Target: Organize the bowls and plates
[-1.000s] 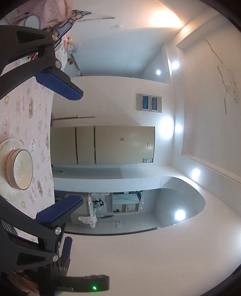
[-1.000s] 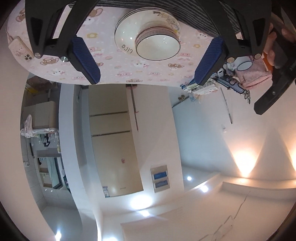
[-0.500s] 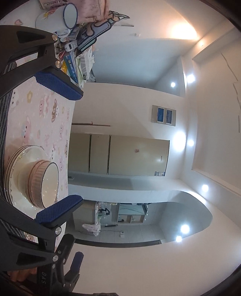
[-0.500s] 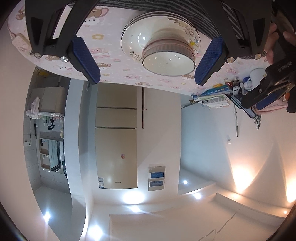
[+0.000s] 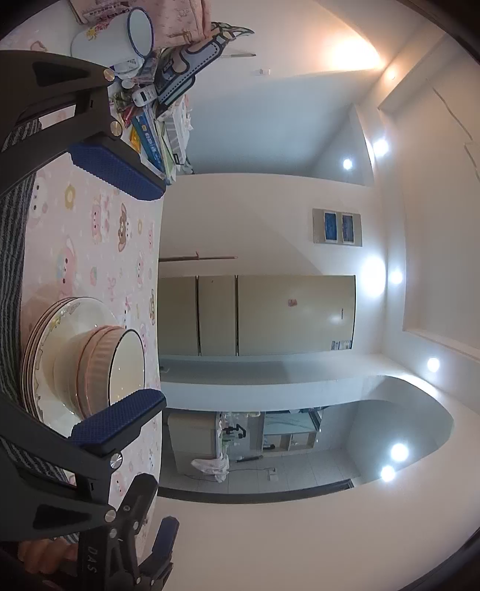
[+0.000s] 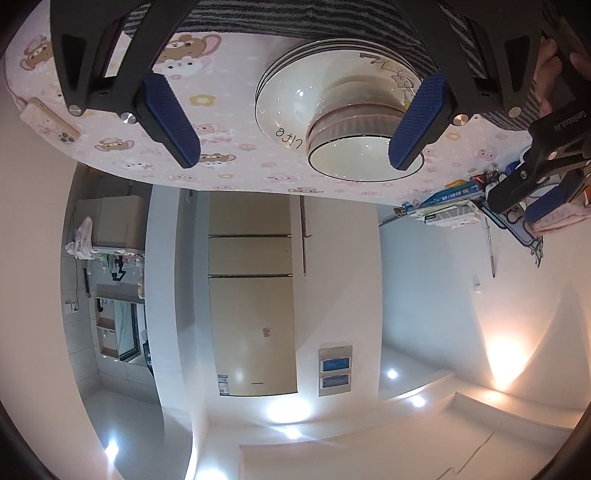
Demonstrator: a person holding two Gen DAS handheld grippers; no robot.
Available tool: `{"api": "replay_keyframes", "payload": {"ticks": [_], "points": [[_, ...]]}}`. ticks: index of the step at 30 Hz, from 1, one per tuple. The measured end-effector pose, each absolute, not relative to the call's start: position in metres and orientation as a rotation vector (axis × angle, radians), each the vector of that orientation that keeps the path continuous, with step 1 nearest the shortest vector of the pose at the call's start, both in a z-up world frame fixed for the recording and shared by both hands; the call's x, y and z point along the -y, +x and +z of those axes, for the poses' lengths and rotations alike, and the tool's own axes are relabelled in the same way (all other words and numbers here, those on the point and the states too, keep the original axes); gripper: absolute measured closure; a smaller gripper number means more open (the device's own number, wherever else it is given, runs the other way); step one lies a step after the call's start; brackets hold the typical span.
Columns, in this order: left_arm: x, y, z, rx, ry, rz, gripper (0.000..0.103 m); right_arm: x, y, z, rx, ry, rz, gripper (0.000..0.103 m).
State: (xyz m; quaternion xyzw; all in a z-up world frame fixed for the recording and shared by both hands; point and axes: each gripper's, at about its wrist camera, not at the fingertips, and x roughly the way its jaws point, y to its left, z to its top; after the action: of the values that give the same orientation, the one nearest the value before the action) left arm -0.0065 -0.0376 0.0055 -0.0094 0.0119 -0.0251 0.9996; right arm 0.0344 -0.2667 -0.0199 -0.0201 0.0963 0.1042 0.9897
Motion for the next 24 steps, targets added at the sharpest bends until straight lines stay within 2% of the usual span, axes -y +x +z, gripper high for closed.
{"api": "replay_keyframes", "payload": {"ticks": [24], "points": [[0.032,-0.006,0.003,-0.025,-0.055,-0.057,0.0,0.265,0.029,-0.017,-0.181,-0.059,0.189,0.001]]}}
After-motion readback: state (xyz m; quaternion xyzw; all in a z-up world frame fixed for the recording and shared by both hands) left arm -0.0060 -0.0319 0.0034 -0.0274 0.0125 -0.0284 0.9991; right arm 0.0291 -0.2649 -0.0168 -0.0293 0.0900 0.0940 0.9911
